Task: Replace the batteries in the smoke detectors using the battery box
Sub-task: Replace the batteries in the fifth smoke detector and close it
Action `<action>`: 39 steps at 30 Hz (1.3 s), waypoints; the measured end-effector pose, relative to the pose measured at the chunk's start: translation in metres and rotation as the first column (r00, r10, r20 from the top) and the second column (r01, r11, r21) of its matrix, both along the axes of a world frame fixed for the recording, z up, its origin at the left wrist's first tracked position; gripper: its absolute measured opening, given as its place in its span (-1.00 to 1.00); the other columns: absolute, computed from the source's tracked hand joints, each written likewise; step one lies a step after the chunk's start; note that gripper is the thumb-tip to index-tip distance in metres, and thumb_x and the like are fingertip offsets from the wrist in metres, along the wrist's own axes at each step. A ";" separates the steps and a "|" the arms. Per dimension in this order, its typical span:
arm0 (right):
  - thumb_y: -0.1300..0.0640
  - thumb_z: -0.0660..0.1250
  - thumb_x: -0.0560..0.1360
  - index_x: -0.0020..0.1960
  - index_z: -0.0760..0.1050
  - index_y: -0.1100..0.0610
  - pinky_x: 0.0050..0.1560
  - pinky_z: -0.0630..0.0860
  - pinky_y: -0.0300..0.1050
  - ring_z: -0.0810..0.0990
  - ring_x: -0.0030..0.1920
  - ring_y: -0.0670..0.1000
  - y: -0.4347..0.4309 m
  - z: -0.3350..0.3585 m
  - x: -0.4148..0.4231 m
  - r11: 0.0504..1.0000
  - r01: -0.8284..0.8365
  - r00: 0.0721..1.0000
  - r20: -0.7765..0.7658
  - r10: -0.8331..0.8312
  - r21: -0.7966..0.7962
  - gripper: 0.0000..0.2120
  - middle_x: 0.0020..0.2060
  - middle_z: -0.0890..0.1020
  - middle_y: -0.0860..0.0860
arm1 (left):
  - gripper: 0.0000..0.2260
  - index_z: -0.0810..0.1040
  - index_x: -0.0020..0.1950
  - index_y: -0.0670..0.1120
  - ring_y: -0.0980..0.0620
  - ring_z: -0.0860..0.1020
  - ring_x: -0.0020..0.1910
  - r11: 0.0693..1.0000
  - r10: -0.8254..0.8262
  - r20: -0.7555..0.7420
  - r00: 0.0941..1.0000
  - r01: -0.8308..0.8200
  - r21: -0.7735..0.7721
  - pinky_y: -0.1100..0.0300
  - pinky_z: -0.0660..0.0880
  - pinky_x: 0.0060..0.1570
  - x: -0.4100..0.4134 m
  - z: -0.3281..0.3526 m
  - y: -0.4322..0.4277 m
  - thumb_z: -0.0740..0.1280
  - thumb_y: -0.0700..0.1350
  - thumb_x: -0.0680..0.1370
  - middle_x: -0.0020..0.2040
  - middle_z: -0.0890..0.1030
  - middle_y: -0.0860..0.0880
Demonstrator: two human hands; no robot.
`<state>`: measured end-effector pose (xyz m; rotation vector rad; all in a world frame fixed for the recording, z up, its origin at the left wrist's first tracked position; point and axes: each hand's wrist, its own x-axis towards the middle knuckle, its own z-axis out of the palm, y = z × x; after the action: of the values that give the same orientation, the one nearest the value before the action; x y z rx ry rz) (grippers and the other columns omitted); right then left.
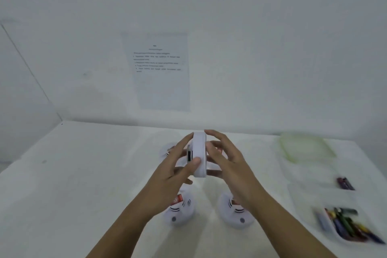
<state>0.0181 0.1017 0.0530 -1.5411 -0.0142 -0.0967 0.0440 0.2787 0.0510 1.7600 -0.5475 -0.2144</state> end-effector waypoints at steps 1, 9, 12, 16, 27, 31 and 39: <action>-0.10 0.30 0.59 0.32 0.49 -0.21 0.06 0.68 0.02 0.66 0.16 0.02 -0.009 0.000 -0.005 1.000 0.015 1.000 0.007 -0.015 -0.009 -0.70 0.18 0.60 -0.02 | -0.57 0.30 0.44 0.38 0.13 0.61 0.18 1.000 -0.007 -0.019 1.000 0.007 -0.010 0.01 0.63 0.08 -0.002 -0.001 -0.009 0.28 0.19 0.58 0.31 0.53 0.20; -0.09 0.53 0.40 0.21 0.58 -0.18 -0.07 0.63 -0.24 0.64 0.08 -0.14 -0.082 0.005 -0.038 0.941 0.264 0.963 0.108 -0.247 -0.210 -0.61 0.12 0.60 -0.24 | -0.51 0.30 0.41 0.33 0.11 0.62 0.14 0.986 -0.166 -0.052 0.985 0.165 -0.025 0.24 0.56 0.07 -0.023 0.012 -0.076 0.34 -0.07 0.58 0.23 0.59 0.28; -0.07 0.59 0.34 0.15 0.60 -0.13 -0.14 0.60 -0.30 0.62 0.08 -0.17 -0.104 0.011 -0.048 0.887 0.363 0.926 0.216 -0.309 -0.287 -0.60 0.08 0.58 -0.28 | -0.30 0.21 0.51 0.27 -0.01 0.62 0.19 0.975 -0.221 -0.047 0.974 0.221 -0.008 0.04 0.59 0.17 -0.026 0.011 -0.099 0.45 -0.21 0.53 0.34 0.54 0.17; -0.06 0.65 0.29 0.07 0.65 -0.06 -0.26 0.55 -0.34 0.62 0.01 -0.14 -0.128 0.016 -0.057 0.839 0.430 0.894 0.290 -0.343 -0.334 -0.61 0.00 0.60 -0.22 | -0.07 0.06 0.56 0.29 0.11 0.50 0.37 0.975 -0.220 -0.006 0.975 0.220 -0.017 0.10 0.54 0.26 -0.034 0.009 -0.131 0.57 -0.17 0.43 0.45 0.41 0.27; -0.18 0.63 0.22 0.11 0.57 -0.20 0.00 0.55 -0.24 0.52 0.14 -0.15 -0.161 0.018 -0.077 0.790 0.412 0.898 0.351 -0.267 -0.454 -0.50 0.02 0.53 -0.27 | -0.14 0.32 0.42 0.02 0.10 0.51 0.32 0.998 -0.011 0.170 0.985 0.022 -0.060 0.34 0.53 0.09 -0.055 0.007 -0.185 0.67 -0.27 0.23 0.29 0.53 0.15; -0.24 0.59 0.21 0.08 0.51 -0.23 -0.01 0.41 -0.37 0.47 0.13 -0.19 -0.167 0.016 -0.077 0.748 0.410 0.904 0.344 -0.255 -0.522 -0.50 -0.02 0.52 -0.33 | -0.15 0.37 0.38 0.00 0.16 0.51 0.27 0.999 0.054 0.235 0.971 -0.051 -0.019 0.43 0.49 0.08 -0.057 0.004 -0.193 0.70 -0.16 0.19 0.26 0.55 0.12; -0.12 0.62 0.24 0.00 0.54 -0.09 -0.18 0.43 -0.41 0.50 -0.06 -0.18 -0.175 0.018 -0.074 0.751 0.347 0.933 0.285 -0.217 -0.562 -0.58 -0.10 0.50 -0.16 | -0.22 0.37 0.40 -0.07 0.02 0.55 0.24 0.998 -0.001 0.226 0.974 -0.012 0.056 0.28 0.55 0.14 -0.055 0.003 -0.198 0.62 -0.11 0.24 0.25 0.56 0.03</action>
<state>-0.0563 -0.0737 0.0714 -2.1698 0.0319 -0.5416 -0.0108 0.0810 0.0536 1.8531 -0.7061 -0.0245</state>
